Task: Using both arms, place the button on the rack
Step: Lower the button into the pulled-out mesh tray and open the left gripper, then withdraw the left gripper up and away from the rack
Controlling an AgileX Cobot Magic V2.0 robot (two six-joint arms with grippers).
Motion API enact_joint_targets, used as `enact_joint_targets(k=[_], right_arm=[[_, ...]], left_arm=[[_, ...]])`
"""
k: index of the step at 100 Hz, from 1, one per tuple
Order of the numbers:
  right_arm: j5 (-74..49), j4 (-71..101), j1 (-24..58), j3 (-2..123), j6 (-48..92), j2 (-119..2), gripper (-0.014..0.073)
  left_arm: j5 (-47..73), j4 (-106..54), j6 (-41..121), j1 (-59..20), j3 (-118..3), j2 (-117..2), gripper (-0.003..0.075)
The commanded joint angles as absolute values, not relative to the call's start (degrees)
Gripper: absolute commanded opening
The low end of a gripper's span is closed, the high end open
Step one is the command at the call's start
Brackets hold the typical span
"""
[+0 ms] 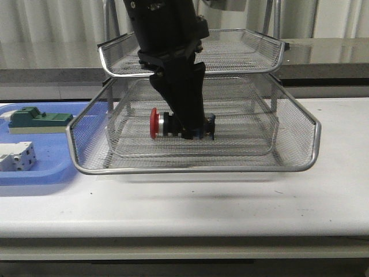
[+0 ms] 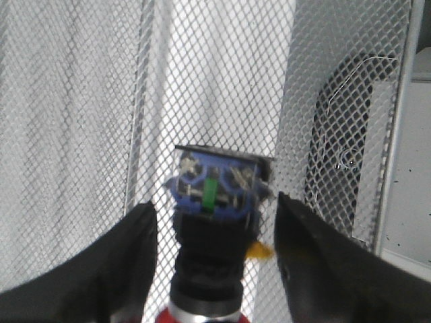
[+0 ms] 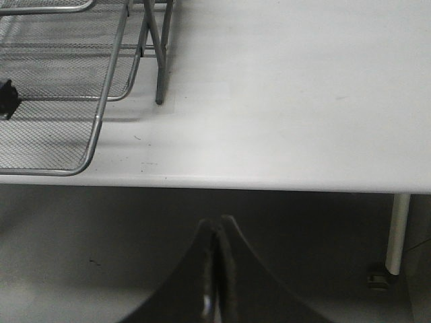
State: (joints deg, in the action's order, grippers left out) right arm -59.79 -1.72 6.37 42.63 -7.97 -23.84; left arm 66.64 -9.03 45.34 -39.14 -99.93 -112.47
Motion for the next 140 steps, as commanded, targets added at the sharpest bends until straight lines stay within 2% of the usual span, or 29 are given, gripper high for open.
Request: enact_joint_targets(k=[1,25,45,78,113,140], right_arm=[[-56.33,-2.45,6.25,44.50,-7.73,-24.40,-0.0070],[-56.33,-2.45,6.25,44.50,-7.73,-24.40,-0.0070],[-56.33,-2.45,6.25,44.50,-7.73,-24.40,-0.0070],[-56.33,-2.45,6.25,44.50,-7.73,-24.40,-0.0070],[-56.33,-2.45,6.25,44.50,-7.73,-24.40,-0.0070],[-56.33,-2.45,6.25,44.50,-7.73,-24.40,-0.0070]], left_arm=[[65.62,-10.25,44.79,-39.58,-101.37,-109.48,0.0391],[66.44,-10.25,44.69,-39.58,-101.64,-109.48,0.0391],[73.38,-10.48,42.23,-39.58,-106.22,-109.38,0.0391],[73.26,-8.29,35.01,-38.80,-109.53,-103.84,0.0389],[73.26,-6.66,28.11,-29.68,-108.23,-95.40,0.0389],[72.41,-6.87,25.42,-21.21,-97.04,-85.60,0.0389]])
